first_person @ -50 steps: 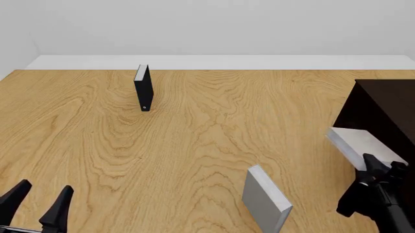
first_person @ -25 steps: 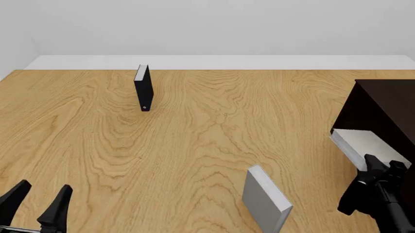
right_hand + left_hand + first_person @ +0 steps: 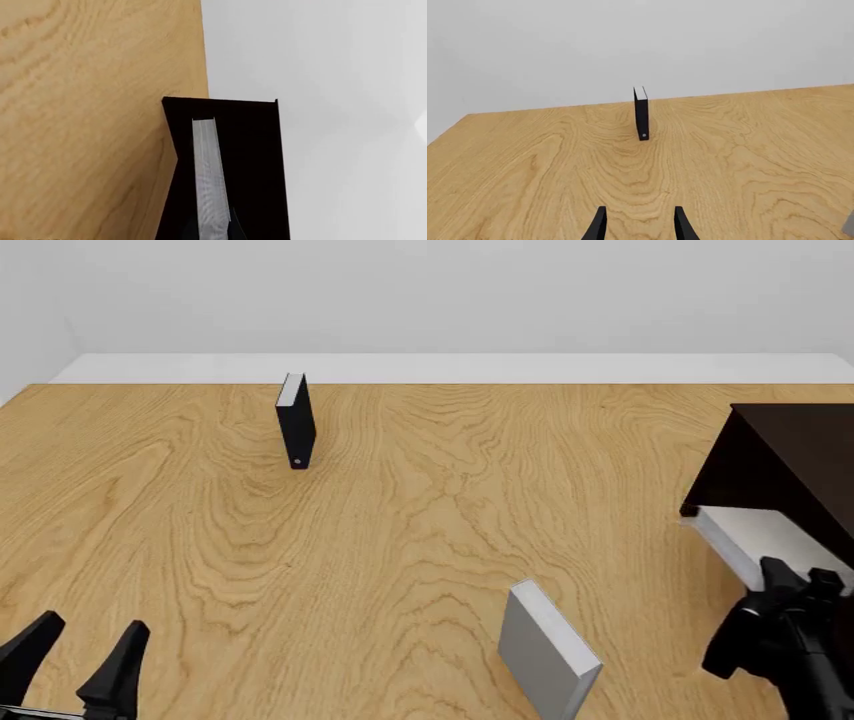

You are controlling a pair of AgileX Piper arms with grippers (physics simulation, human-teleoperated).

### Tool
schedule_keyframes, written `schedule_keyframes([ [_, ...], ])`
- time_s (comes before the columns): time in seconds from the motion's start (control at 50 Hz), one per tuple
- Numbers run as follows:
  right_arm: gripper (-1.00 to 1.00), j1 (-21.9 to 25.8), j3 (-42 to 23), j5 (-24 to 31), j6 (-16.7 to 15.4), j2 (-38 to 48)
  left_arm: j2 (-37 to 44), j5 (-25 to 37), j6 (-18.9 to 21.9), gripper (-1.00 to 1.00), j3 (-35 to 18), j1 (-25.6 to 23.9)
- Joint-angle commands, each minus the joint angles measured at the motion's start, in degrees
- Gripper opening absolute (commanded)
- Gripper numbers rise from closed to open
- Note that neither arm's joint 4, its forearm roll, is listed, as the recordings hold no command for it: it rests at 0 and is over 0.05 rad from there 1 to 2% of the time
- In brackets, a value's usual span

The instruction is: Pick up the book on the right and place it on the cabinet shelf.

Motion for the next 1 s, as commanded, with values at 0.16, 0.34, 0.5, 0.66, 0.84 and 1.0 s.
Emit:
schedule_keyframes([
  [0.16, -1.0, -2.02, 0.58, -0.17, 5.73, -2.2, 0.0, 0.28, 1.73, 1.0, 0.01, -0.63],
  [0.34, -1.0, -2.85, 0.63, -0.15, 6.52, -1.64, 0.0, 0.4, 2.07, 1.0, 0.01, -0.76],
  [0.5, -1.0, -3.08, 0.73, -0.18, 6.6, -1.21, 0.0, 0.75, 2.18, 1.0, 0.02, -0.91],
  [0.66, -1.0, -3.24, 0.97, -0.13, 6.96, -0.67, 0.0, 0.71, 2.8, 1.0, 0.02, -0.94],
  [0.84, -1.0, -3.96, 1.23, -0.2, 6.83, -0.07, 0.0, 0.89, 2.79, 1.0, 0.02, -1.02],
  [1.0, -1.0, -4.94, 1.06, -0.2, 7.23, 0.9, 0.0, 0.95, 2.73, 1.0, 0.02, -0.96],
])
